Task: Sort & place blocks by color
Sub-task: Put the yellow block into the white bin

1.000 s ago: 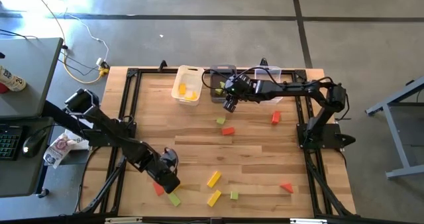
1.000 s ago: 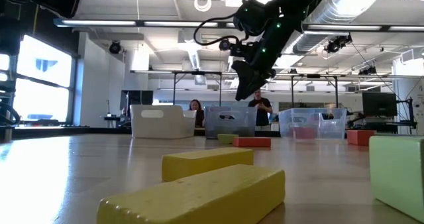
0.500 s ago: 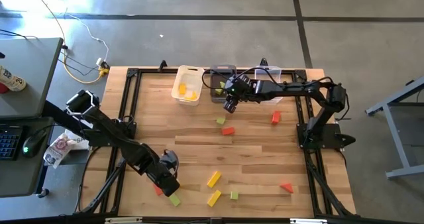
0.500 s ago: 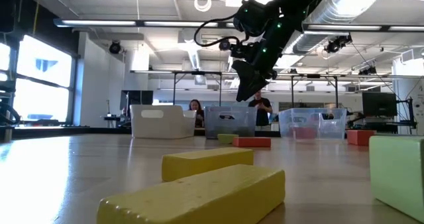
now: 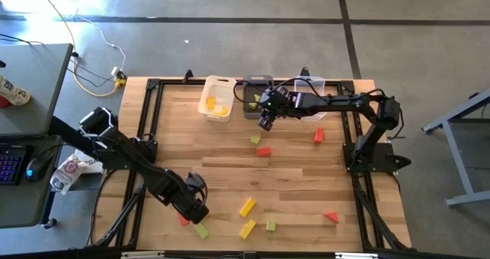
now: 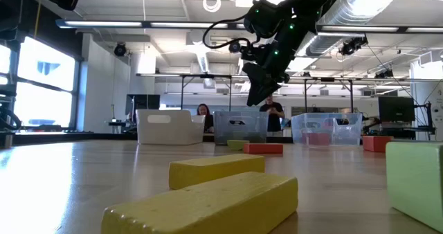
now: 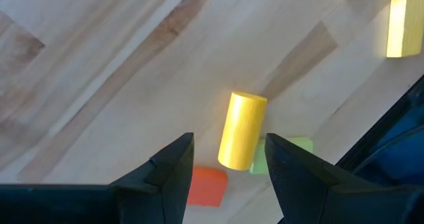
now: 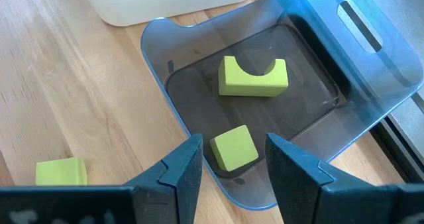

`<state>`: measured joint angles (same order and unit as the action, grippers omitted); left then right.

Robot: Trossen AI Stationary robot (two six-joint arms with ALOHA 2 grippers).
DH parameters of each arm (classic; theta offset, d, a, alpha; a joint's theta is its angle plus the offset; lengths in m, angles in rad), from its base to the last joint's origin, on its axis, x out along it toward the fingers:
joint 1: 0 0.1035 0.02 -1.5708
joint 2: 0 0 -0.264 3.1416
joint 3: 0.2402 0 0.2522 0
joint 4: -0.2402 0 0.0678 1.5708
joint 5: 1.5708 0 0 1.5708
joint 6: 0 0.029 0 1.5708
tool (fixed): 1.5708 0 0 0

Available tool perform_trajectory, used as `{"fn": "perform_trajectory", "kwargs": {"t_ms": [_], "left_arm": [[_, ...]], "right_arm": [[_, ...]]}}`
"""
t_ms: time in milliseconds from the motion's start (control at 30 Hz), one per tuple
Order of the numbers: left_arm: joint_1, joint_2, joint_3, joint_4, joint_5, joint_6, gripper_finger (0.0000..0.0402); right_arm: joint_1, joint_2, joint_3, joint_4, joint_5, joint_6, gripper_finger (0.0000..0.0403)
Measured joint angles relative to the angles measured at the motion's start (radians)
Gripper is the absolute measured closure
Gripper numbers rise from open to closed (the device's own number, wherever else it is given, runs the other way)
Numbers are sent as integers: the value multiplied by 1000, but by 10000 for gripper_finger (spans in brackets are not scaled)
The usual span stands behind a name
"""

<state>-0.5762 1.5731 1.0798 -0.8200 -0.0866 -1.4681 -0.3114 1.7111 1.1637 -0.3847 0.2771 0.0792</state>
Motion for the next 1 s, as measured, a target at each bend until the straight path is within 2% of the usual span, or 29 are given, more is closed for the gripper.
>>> {"fn": "perform_trajectory", "kwargs": {"t_ms": [267, 567, 800, 1000], "left_arm": [[-1, 70, 0, -6, 12, -13, 229], [2, 139, -1, 28, 166, 11, 201], [2, 129, -1, 41, 113, 21, 197], [3, 133, -1, 154, 101, 65, 197]], "right_arm": [[0, 0, 0, 0, 0, 10, 253], [0, 0, 0, 0, 0, 10, 253], [0, 0, 0, 0, 0, 11, 253], [0, 0, 0, 0, 0, 18, 253]]}}
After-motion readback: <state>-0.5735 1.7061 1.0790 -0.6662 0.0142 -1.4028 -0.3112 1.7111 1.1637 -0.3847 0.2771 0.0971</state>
